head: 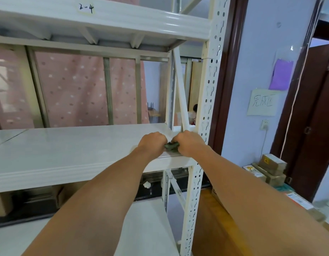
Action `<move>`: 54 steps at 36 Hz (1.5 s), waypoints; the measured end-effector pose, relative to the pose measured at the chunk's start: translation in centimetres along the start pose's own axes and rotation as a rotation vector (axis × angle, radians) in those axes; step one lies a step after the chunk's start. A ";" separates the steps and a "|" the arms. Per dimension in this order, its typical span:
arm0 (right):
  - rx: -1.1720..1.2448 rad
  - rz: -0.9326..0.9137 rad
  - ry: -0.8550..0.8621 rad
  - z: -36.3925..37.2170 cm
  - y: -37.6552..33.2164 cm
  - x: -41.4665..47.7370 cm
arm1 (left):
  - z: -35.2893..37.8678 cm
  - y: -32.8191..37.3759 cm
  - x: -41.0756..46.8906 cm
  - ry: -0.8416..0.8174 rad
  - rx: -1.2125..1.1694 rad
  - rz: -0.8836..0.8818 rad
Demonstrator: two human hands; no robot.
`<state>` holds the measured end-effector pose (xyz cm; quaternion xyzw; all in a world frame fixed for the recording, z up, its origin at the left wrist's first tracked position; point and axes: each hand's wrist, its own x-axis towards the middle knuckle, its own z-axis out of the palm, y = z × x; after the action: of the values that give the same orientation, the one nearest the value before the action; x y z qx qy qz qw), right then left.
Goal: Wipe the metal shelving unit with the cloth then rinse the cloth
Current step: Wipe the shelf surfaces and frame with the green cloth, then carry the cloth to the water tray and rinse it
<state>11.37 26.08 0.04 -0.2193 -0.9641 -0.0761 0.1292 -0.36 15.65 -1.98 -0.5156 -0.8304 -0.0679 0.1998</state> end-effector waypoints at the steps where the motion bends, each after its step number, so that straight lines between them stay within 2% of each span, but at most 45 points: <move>1: 0.001 -0.003 0.008 0.1 -0.1 0.2 | 0.0 -0.2 0.1 -0.002 0.015 -0.001; 7: 0.007 0.022 0.043 1.5 -0.6 1.2 | 0.4 -0.6 0.5 0.001 0.065 0.010; 14: 0.055 0.002 -0.006 1.8 -0.3 1.1 | 0.5 -0.6 0.2 -0.004 0.056 0.000; 24: 0.093 -0.004 -0.021 1.7 0.0 0.6 | 0.8 -1.7 0.1 0.002 -0.213 -0.019; 33: 0.169 0.038 -0.105 -0.2 -0.6 3.6 | -0.9 -4.6 3.0 -0.182 -0.524 -0.144; 35: 0.256 0.059 -0.125 -0.8 -0.8 4.1 | -1.2 -5.4 3.3 -0.177 -0.677 -0.180; 38: 0.519 0.105 -0.127 -1.7 -1.2 4.4 | -1.9 -6.5 3.3 -0.154 -0.927 -0.238; 43: 0.758 0.190 -0.136 -2.8 -1.8 4.4 | -2.5 -9.3 3.1 -0.189 -1.244 -0.333; 49: 1.093 0.350 0.024 -2.8 -4.5 4.1 | -3.9 -11.8 0.9 -0.341 -1.697 -0.228; 54: 1.412 0.431 0.067 -2.4 -9.2 3.9 | -4.4 -14.7 -1.2 -0.241 -1.804 -0.185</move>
<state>4.45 18.94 2.60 -0.2659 -0.7146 0.5828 0.2810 -11.70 6.50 2.94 -0.4111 -0.5156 -0.6526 -0.3733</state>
